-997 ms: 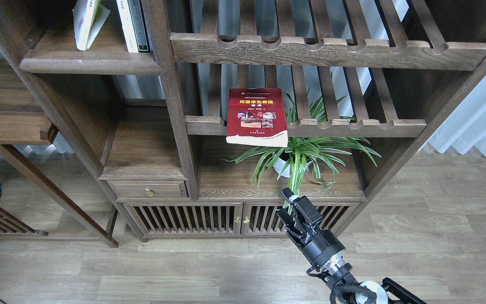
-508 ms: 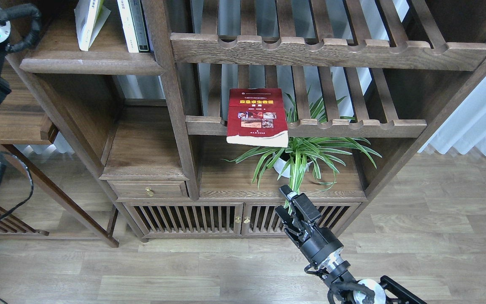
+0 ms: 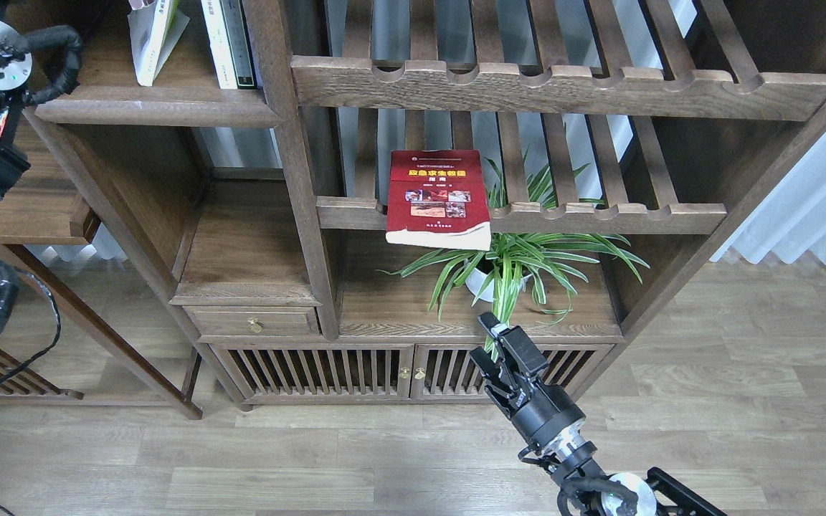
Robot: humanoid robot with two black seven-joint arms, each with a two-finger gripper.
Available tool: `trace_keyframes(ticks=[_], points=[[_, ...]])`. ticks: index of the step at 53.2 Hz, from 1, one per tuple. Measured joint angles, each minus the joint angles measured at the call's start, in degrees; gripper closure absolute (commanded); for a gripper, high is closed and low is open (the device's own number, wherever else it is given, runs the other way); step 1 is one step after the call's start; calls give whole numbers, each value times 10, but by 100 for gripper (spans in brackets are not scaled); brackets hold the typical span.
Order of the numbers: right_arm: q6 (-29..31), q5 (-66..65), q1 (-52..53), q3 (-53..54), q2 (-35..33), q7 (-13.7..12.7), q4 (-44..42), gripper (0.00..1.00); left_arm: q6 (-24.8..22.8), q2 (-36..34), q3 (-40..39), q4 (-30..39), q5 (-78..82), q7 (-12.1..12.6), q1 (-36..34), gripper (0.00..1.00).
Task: Organize books on shelf
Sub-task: 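Push the book upright among the top-shelf books with the left gripper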
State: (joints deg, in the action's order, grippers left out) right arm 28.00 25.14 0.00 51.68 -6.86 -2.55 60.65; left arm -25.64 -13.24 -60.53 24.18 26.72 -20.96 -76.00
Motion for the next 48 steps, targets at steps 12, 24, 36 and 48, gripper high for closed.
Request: trace_keyframes(ticks=[12,24,36,48], points=[[0,0,0,0,1,0,0,2,0,1,1,13,-1,-9,8,30],[0,0,0,0,0,0,0,2,-1,-4,-8,56,-2,-15,30,8],[0,0,-1,0,1,0,0,2,3,-46,-21,169,-4,-7,111,1],[0,3,-2,0,1,0,0,2,4,-97,-33,296,-4,-4,190,0]])
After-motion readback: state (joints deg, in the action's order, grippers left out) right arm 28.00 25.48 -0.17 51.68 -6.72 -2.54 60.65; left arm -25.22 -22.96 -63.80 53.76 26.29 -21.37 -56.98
